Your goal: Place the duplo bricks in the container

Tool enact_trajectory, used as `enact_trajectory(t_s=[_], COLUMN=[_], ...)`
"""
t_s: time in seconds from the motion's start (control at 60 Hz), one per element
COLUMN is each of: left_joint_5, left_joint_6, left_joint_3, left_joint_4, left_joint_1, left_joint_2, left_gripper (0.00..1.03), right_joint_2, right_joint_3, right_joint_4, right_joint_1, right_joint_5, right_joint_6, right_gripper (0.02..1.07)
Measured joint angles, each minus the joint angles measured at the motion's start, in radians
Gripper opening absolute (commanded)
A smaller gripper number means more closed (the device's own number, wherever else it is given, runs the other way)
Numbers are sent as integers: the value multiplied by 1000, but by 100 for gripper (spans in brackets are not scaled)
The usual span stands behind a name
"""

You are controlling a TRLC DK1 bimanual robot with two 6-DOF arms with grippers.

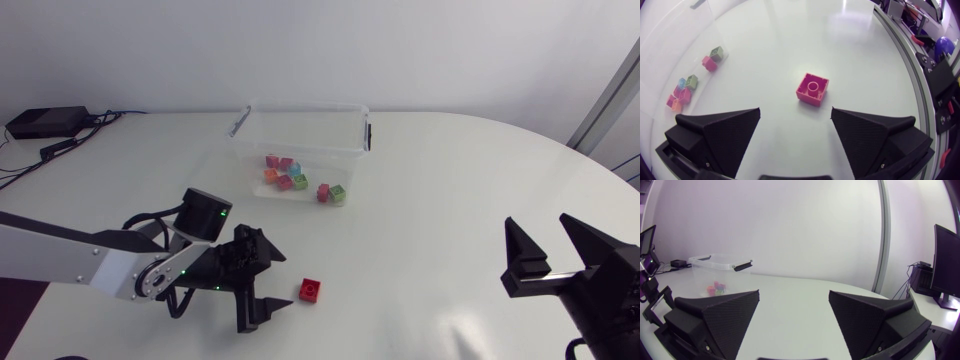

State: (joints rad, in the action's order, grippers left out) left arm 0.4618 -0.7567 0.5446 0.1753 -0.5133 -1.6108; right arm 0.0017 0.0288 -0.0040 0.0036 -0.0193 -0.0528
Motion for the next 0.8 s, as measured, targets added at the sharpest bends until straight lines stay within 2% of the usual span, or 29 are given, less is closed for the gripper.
enact_trajectory(t_s=[0.267, 0.45, 0.583, 0.8], left_joint_5=[56, 93, 127, 134], left_joint_6=[-47, -108, -174, -224], left_joint_3=[39, 101, 152, 192], left_joint_4=[-32, -104, -203, -227], left_joint_1=[-2, -11, -20, -20], left_joint_2=[-40, -85, -132, -176], left_gripper=[99, 99, 99, 99], right_joint_2=[0, 0, 0, 0], right_joint_3=[0, 0, 0, 0], right_joint_4=[0, 0, 0, 0], right_joint_1=[0, 0, 0, 0], right_joint_5=[0, 0, 0, 0], right_joint_6=[0, 0, 0, 0], right_gripper=[102, 102, 102, 102])
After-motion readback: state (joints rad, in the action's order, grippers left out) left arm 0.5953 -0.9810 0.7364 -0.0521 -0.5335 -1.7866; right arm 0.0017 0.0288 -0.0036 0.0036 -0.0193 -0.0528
